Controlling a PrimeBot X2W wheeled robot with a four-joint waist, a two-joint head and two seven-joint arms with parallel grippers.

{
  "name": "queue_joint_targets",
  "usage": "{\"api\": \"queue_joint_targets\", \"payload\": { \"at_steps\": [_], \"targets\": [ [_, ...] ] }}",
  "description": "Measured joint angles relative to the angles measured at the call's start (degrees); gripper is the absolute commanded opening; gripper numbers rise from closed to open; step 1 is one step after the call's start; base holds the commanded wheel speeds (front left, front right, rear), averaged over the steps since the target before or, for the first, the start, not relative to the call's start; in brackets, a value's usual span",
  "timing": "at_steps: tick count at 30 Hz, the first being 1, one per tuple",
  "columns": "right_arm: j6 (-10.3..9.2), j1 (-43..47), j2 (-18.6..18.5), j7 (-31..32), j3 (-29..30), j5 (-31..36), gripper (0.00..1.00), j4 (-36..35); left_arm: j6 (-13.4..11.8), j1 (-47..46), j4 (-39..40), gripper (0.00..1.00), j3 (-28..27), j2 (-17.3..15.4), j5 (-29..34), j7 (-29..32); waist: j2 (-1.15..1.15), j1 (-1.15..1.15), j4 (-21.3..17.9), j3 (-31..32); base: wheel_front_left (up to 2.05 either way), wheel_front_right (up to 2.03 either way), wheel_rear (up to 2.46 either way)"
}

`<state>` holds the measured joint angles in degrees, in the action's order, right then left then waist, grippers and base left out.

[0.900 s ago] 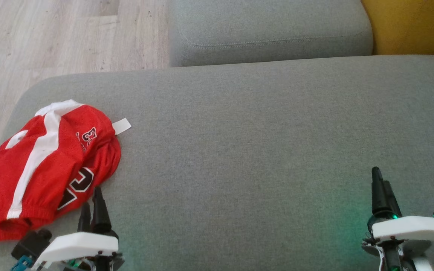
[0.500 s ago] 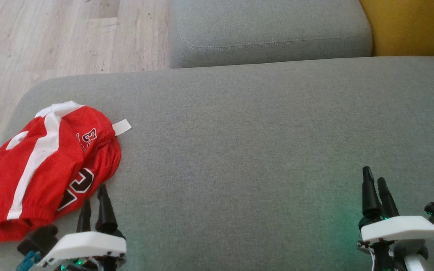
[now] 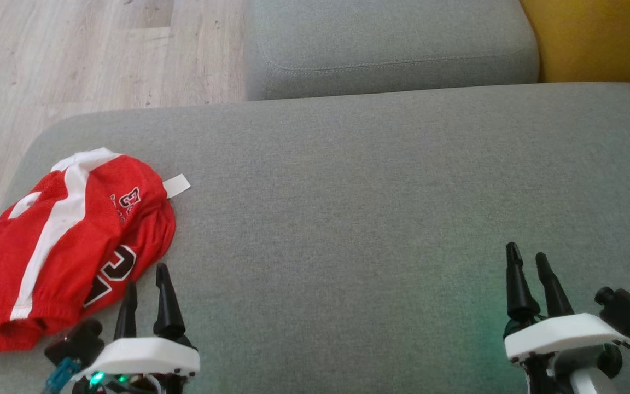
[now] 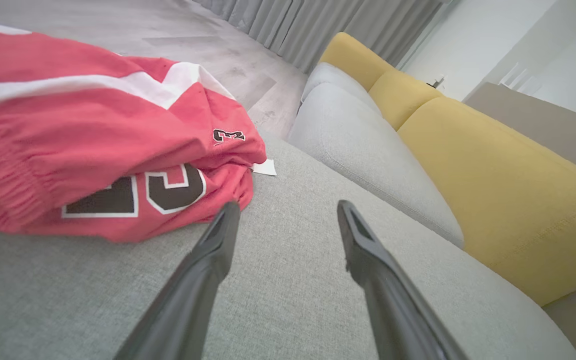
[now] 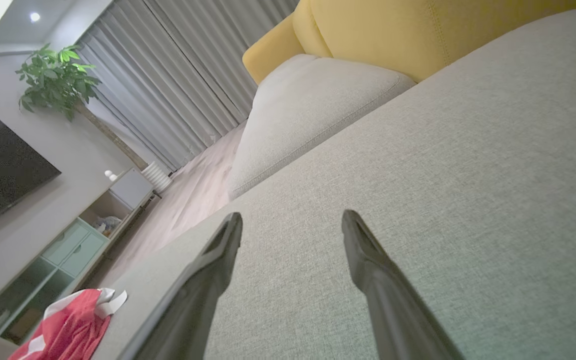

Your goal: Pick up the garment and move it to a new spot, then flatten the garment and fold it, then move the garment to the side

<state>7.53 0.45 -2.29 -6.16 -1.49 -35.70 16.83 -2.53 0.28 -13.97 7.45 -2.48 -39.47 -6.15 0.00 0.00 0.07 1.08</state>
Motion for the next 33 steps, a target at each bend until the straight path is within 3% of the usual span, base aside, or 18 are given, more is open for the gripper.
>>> {"api": "queue_joint_targets", "payload": {
  "at_steps": [15,33],
  "targets": [
    [0.00,0.0,0.0,-2.5,-1.8,12.1,1.00,0.1,-1.1,0.0,0.4,1.00,2.1,-0.1,11.1,-2.6,0.00,0.00,0.4,0.7,0.00,0.00,0.00],
    [0.00,0.1,-0.1,-5.6,-2.2,24.5,1.00,0.6,-4.1,0.0,0.2,1.00,3.2,-0.1,22.9,-5.6,0.00,0.00,-0.2,1.4,0.00,0.00,0.00]
  ]
}}
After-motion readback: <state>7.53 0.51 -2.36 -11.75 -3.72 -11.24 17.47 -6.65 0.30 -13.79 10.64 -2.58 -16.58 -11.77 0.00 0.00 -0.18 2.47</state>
